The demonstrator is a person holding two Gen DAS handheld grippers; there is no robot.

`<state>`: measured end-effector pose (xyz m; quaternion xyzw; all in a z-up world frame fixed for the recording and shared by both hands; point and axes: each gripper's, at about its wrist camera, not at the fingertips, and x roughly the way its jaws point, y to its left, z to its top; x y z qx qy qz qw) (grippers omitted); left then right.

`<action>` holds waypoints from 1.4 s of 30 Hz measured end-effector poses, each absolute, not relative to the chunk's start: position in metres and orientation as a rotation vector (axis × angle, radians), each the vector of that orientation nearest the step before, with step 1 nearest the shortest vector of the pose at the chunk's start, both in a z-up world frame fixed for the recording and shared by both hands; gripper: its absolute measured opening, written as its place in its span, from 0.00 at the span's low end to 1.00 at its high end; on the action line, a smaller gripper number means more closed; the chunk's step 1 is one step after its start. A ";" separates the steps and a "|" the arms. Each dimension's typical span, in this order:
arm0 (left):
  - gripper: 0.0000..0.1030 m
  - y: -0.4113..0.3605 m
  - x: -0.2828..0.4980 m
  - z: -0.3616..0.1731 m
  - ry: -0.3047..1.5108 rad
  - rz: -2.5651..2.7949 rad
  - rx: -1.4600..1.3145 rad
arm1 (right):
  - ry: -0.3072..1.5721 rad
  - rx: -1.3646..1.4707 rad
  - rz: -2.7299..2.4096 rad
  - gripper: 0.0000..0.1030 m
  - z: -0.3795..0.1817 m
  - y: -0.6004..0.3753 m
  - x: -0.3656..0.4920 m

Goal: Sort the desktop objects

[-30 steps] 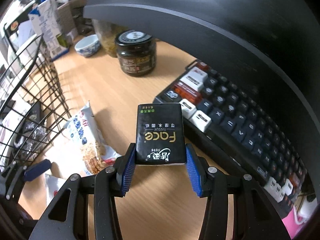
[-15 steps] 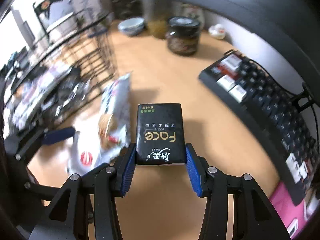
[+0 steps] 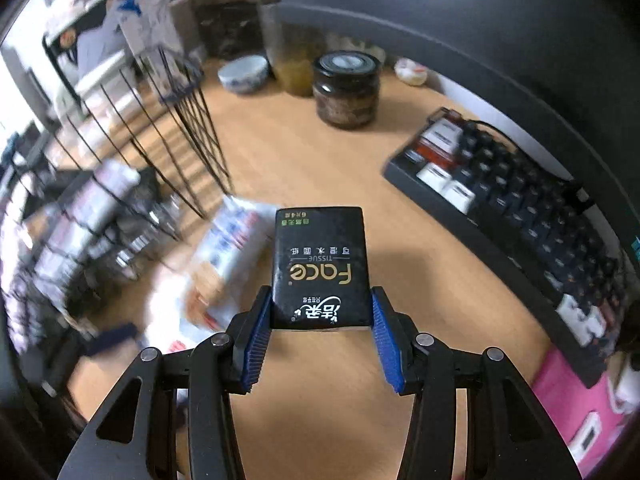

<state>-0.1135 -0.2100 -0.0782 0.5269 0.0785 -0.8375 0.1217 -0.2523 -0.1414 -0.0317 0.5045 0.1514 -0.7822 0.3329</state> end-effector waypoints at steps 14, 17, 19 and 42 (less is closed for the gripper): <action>0.75 -0.208 -0.120 -0.064 0.182 -2.490 1.522 | 0.206 1.403 -2.234 0.46 -0.017 -0.092 -0.221; 0.75 -0.208 -0.138 -0.057 0.188 -2.483 1.467 | 0.160 1.403 -2.267 0.46 -0.016 -0.065 -0.204; 0.75 -0.209 -0.145 -0.053 0.206 -2.486 1.457 | 0.148 1.405 -2.273 0.46 -0.018 -0.052 -0.197; 0.83 -0.232 -0.214 -0.069 0.589 -2.372 1.407 | 0.100 1.388 -2.187 0.46 -0.040 -0.027 -0.205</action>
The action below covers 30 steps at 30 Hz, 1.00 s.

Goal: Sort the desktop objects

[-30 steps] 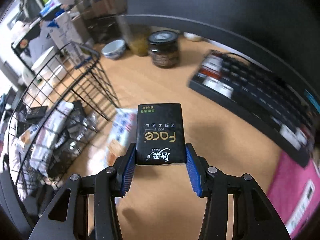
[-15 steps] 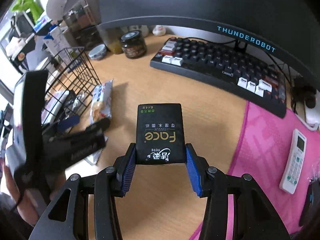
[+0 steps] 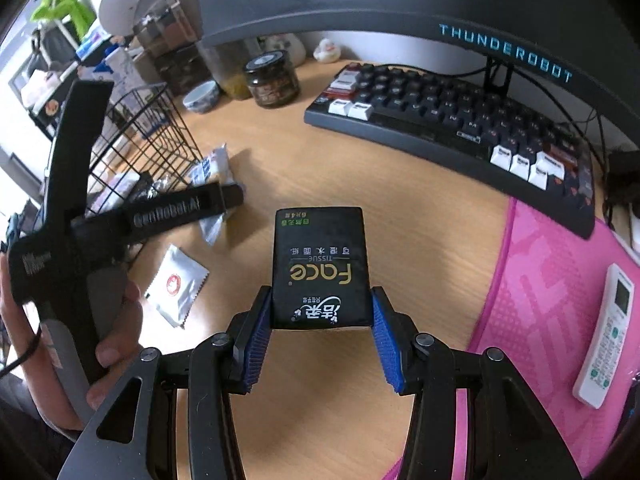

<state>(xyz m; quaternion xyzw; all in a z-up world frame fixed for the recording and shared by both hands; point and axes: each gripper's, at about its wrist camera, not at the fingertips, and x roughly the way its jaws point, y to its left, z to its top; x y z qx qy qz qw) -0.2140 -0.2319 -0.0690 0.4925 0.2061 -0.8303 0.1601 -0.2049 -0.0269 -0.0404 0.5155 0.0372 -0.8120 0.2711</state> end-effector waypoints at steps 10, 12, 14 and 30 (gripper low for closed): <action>0.57 -0.220 -0.218 -0.067 0.538 -2.463 1.487 | 0.072 1.390 -2.210 0.46 -0.039 -0.020 -0.199; 0.48 -0.218 -0.213 -0.067 0.538 -2.494 1.514 | 0.065 1.388 -2.213 0.46 -0.037 -0.019 -0.195; 0.43 -0.214 -0.207 -0.066 0.509 -2.528 1.558 | 0.060 1.382 -2.218 0.46 -0.034 -0.019 -0.187; 0.71 -0.223 -0.175 -0.059 0.704 -2.488 1.585 | -0.030 1.344 -2.247 0.46 -0.022 -0.012 -0.133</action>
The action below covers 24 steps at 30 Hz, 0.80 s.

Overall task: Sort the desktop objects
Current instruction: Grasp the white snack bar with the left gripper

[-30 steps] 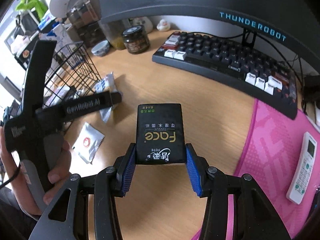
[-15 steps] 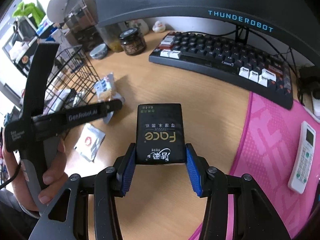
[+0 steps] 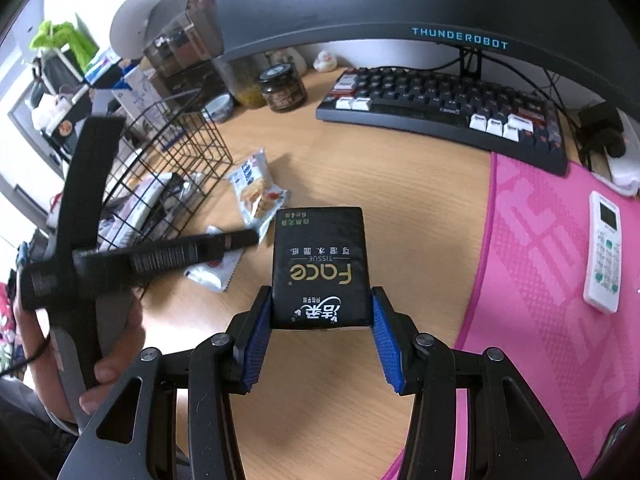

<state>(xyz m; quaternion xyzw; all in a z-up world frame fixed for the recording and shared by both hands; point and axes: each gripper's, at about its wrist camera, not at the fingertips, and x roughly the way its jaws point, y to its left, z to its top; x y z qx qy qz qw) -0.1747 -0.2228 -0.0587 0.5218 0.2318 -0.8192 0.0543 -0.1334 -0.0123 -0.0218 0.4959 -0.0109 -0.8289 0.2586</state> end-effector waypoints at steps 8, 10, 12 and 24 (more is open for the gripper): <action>0.72 -0.229 -0.216 -0.067 0.746 -2.359 1.539 | -0.045 1.360 -2.217 0.46 -0.036 -0.007 -0.152; 0.72 -0.227 -0.221 -0.068 0.726 -2.358 1.540 | -0.059 1.372 -2.212 0.46 -0.041 -0.004 -0.158; 0.72 -0.227 -0.224 -0.069 0.702 -2.356 1.555 | -0.073 1.378 -2.210 0.46 -0.044 0.001 -0.163; 0.41 -0.181 -0.182 -0.067 0.314 -2.574 1.766 | -0.054 1.389 -2.326 0.46 -0.034 0.004 -0.134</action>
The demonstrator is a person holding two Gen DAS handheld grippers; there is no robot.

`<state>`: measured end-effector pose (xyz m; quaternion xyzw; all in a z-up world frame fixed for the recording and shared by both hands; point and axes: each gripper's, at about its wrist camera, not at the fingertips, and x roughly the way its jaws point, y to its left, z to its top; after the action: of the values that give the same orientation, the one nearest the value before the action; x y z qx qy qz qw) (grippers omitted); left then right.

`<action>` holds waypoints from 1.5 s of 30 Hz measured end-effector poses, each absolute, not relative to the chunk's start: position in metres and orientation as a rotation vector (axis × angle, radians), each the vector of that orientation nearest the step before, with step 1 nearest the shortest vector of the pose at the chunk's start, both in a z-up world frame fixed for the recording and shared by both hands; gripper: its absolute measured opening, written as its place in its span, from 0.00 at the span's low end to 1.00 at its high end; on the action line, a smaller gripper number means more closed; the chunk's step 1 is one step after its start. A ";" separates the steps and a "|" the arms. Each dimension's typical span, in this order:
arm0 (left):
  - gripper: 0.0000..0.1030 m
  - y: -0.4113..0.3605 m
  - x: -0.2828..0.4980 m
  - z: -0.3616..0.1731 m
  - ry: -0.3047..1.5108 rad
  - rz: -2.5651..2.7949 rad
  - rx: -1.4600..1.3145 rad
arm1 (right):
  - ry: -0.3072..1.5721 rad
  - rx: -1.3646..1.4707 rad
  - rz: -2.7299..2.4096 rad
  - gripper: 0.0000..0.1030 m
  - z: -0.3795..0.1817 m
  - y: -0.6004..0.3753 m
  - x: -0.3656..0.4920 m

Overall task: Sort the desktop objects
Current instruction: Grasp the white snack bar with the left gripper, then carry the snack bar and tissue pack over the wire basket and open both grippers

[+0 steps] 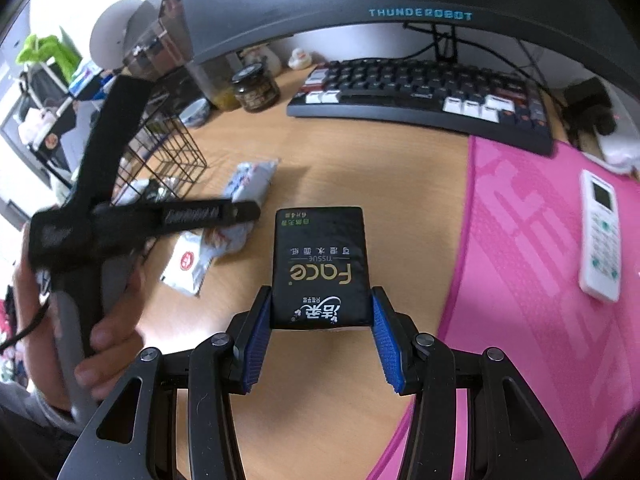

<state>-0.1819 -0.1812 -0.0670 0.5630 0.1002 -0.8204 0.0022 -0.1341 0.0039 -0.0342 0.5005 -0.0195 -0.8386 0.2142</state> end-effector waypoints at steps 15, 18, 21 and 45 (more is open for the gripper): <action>0.49 -0.144 -0.092 -0.068 -0.074 -2.776 1.810 | 0.008 1.499 -2.571 0.46 -0.047 0.006 -0.056; 0.50 -0.140 -0.101 -0.070 -0.079 -2.787 1.817 | -0.018 1.484 -2.580 0.46 -0.044 0.007 -0.052; 0.44 -0.134 -0.104 -0.071 -0.109 -2.802 1.792 | -0.007 1.463 -2.591 0.46 -0.040 0.005 -0.049; 0.40 -0.145 -0.088 -0.066 -0.197 -2.841 1.800 | 0.026 1.411 -2.561 0.46 -0.029 -0.027 -0.044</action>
<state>-0.0882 -0.1453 -0.0662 0.5309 -0.0582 -0.8378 -0.1133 -0.0445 -0.0270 -0.0288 0.4795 0.0089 -0.8707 0.1085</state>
